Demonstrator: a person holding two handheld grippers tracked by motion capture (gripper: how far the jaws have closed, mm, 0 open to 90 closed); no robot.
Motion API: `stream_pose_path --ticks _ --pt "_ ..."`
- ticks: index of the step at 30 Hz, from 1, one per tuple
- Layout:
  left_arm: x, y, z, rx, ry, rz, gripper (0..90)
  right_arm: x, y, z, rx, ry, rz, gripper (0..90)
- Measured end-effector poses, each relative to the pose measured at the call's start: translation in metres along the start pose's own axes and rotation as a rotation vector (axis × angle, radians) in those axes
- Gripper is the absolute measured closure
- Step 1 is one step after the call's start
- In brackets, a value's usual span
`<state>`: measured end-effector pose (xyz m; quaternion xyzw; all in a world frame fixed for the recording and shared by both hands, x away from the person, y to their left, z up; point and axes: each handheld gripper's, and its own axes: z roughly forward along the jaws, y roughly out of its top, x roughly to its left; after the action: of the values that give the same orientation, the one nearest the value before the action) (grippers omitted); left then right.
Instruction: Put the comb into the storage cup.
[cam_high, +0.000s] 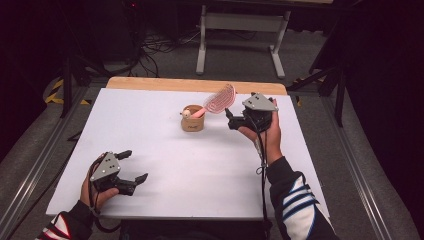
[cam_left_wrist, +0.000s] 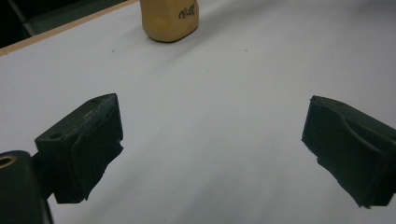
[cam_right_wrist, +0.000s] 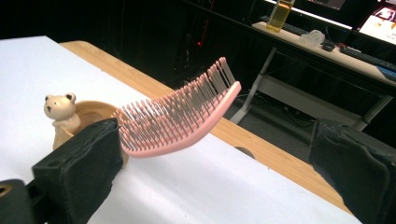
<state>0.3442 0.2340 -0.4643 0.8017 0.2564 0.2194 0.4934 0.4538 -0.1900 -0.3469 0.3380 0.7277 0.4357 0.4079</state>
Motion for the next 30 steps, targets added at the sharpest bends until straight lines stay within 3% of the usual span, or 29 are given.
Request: stream_pose_path --ticks 4,13,30 --pt "0.001 0.001 0.001 0.000 0.001 0.004 5.8 -0.001 -0.001 -0.003 0.012 0.011 0.010 3.8" --pt "-0.001 0.002 0.002 -0.002 -0.006 0.009 5.8 0.001 -0.006 -0.012 -0.015 0.015 0.015 4.5" --pt "-0.003 0.003 0.002 -0.004 -0.006 0.013 5.8 0.011 -0.013 -0.028 -0.024 0.052 -0.006 4.5"
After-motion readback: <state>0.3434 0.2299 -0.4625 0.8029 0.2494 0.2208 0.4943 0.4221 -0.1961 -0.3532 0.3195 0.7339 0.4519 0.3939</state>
